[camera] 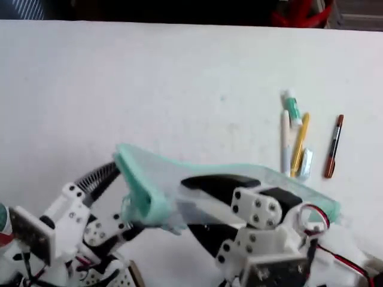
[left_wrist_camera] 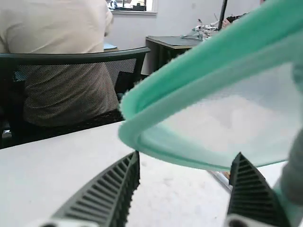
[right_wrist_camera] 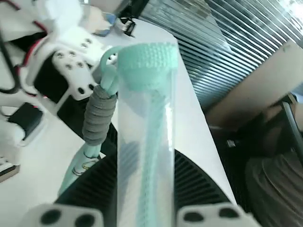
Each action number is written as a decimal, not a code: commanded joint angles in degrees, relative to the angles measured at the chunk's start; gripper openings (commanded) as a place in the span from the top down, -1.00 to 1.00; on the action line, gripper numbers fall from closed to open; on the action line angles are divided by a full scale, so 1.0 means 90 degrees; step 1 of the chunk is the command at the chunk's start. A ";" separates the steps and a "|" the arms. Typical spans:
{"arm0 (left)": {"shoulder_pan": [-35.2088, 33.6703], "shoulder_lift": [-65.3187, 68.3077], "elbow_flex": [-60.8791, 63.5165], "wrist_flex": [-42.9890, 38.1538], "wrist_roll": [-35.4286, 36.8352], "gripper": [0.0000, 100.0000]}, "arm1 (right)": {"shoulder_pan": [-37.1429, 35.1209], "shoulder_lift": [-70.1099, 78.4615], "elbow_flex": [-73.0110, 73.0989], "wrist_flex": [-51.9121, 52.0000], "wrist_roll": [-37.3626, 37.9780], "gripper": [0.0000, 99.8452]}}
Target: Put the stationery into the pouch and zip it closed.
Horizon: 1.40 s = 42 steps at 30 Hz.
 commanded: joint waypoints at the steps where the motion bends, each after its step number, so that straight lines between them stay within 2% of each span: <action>1: 0.0269 0.0054 -0.0283 0.0078 0.0068 0.38 | -0.0366 0.0063 -0.0156 0.0005 0.0088 0.96; 8: 0.0210 0.0063 -0.0176 0.0049 0.0078 0.38 | -0.0923 -0.0015 -0.0176 0.0024 0.0049 0.96; 15: -0.0874 0.0054 0.0049 -0.0195 0.0078 0.38 | -0.0991 -0.0151 -0.0234 0.0034 0.0078 0.96; 18: -0.1089 0.0054 0.0049 -0.0098 0.0039 0.38 | -0.0991 -0.0093 -0.0205 0.0024 0.0098 0.96; 22: -0.0718 0.0054 0.0039 -0.0088 0.0029 0.38 | -0.0991 -0.0093 -0.0156 0.0024 0.0264 0.96; 29: 0.0513 0.0054 -0.0410 -0.0068 0.0029 0.38 | -0.1158 -0.0093 0.0293 0.0015 0.0313 0.96; 38: 0.0630 0.0044 -0.0479 0.0039 0.0029 0.40 | -0.1128 -0.0083 0.0391 -0.0269 0.0264 0.96; 42: 0.0640 0.0044 -0.0498 0.0098 0.0029 0.58 | -0.0933 -0.0073 0.0400 -0.0513 0.0254 0.96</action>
